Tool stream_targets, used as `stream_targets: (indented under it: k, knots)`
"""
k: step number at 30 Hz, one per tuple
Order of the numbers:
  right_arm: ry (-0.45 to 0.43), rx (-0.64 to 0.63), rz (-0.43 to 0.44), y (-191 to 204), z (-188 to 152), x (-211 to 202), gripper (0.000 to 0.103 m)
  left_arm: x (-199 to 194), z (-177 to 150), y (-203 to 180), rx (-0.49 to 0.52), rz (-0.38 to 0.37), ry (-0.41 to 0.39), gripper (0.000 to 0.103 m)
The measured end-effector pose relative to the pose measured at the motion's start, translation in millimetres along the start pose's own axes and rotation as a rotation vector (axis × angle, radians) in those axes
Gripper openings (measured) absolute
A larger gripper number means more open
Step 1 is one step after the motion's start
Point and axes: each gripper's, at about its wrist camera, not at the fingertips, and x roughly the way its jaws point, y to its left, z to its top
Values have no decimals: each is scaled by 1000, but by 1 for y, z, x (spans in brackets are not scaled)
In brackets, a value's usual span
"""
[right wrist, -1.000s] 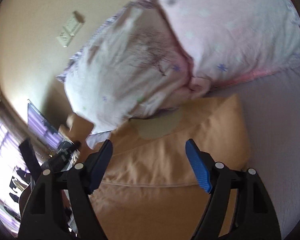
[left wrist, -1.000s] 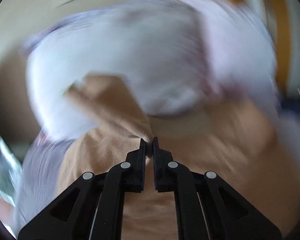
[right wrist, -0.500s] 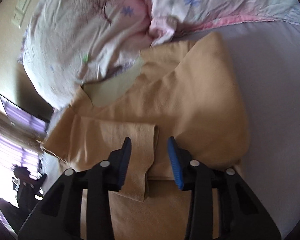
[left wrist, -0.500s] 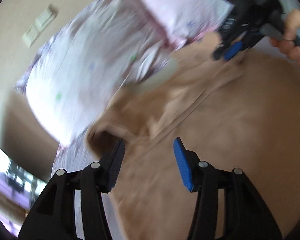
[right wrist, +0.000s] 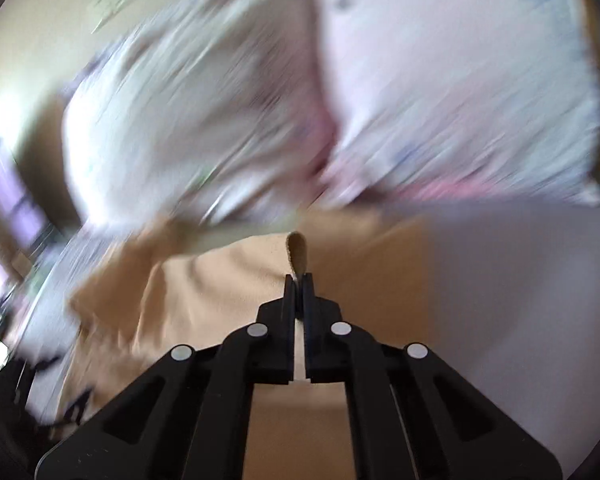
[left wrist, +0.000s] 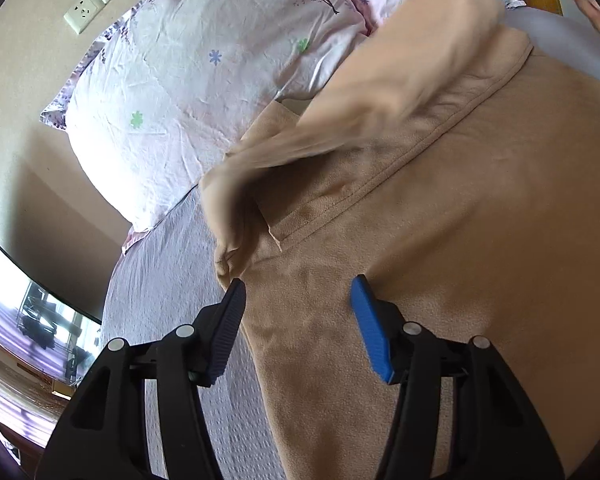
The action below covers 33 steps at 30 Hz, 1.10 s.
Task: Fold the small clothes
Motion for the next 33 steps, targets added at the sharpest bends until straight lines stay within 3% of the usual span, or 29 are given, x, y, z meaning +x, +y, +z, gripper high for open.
stream_targets:
  k: [1, 3, 4, 9, 11, 13, 14, 15, 16, 18, 20, 22, 26, 30, 33]
  knots:
    - [22, 6, -35, -5, 1, 7, 7, 3, 2, 0, -3, -2, 0, 56]
    - [164, -1, -99, -17, -3, 37, 12, 6, 3, 3, -20, -14, 1, 57]
    - [182, 16, -126, -24, -4, 42, 14, 7, 4, 5, -27, -21, 2, 57]
    - [89, 87, 14, -27, -3, 24, 35, 8, 3, 11, -74, -41, 13, 60]
    - [147, 62, 44, -22, -7, 36, 42, 9, 4, 11, -80, -40, 14, 62]
    - [300, 65, 47, -21, -20, 67, 60, 9, 4, 12, -90, -41, 13, 63]
    - [342, 33, 30, -19, -29, 81, 62, 10, 4, 14, -104, -50, 13, 63]
    - [288, -18, 12, -14, -28, 76, 62, 9, 4, 18, -126, -67, 17, 63]
    - [313, -46, -4, -10, -30, 75, 62, 8, 3, 21, -146, -83, 20, 63]
    - [276, -21, 51, -12, -30, 55, 62, -5, -4, 32, -217, -157, 1, 63]
    - [227, 11, 219, -19, -35, 16, 62, -24, -16, 46, -285, -244, -40, 63]
    - [187, 6, 363, -27, -47, -24, 72, -42, -32, 61, -353, -344, -76, 68]
    - [146, -95, 566, -44, -91, -103, 88, -77, -84, 88, -507, -622, -154, 74]
    - [215, -152, 661, -75, -155, -169, 94, -99, -145, 100, -612, -781, -174, 82]
    - [300, -55, 629, -112, -206, -189, 94, -105, -185, 99, -664, -841, -142, 83]
